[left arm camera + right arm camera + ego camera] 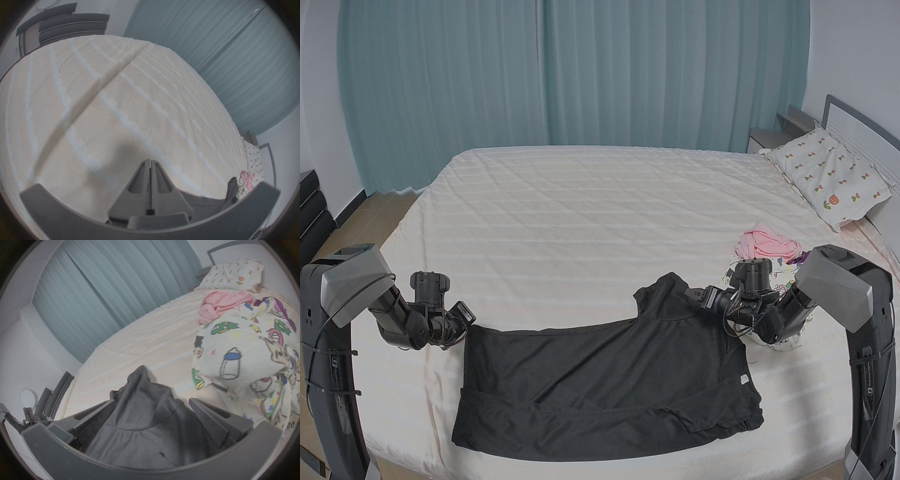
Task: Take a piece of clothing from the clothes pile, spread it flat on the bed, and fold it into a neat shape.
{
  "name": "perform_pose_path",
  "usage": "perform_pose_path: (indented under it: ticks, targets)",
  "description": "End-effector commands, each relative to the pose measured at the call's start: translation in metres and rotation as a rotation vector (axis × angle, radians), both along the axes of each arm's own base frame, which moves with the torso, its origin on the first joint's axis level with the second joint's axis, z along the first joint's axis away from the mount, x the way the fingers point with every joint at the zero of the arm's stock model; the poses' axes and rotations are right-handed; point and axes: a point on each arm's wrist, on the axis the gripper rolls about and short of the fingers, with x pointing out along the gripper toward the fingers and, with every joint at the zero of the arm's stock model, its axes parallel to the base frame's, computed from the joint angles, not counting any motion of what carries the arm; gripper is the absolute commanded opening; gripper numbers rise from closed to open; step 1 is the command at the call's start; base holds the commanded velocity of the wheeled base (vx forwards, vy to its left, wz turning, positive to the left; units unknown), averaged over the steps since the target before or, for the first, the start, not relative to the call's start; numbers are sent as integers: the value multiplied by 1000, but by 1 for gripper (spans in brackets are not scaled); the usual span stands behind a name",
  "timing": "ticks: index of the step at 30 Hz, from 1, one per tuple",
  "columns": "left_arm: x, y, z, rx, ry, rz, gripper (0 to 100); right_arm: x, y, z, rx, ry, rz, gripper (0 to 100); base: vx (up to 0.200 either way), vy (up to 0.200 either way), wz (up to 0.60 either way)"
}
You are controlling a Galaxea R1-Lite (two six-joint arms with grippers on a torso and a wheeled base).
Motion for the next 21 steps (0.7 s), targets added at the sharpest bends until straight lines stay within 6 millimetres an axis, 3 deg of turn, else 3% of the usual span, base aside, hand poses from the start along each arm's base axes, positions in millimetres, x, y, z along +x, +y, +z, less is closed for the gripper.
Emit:
perform_pose_path:
  ticks: [1,8,14,21]
  targets:
    - [-1,7,3,-7,-5,24,0,18,20,-19,-50,34,48,100,0,0,0]
    - [-1,13,2,-8,0,37,0,42,19,-29,-110,13,16,100,0,0,0]
    - [-1,12,1,-8,3,37,0,46,7,-24,-115,21,-4,100,0,0,0]
    - [-1,13,-1,-9,6,37,0,42,6,-29,-98,46,12,100,0,0,0]
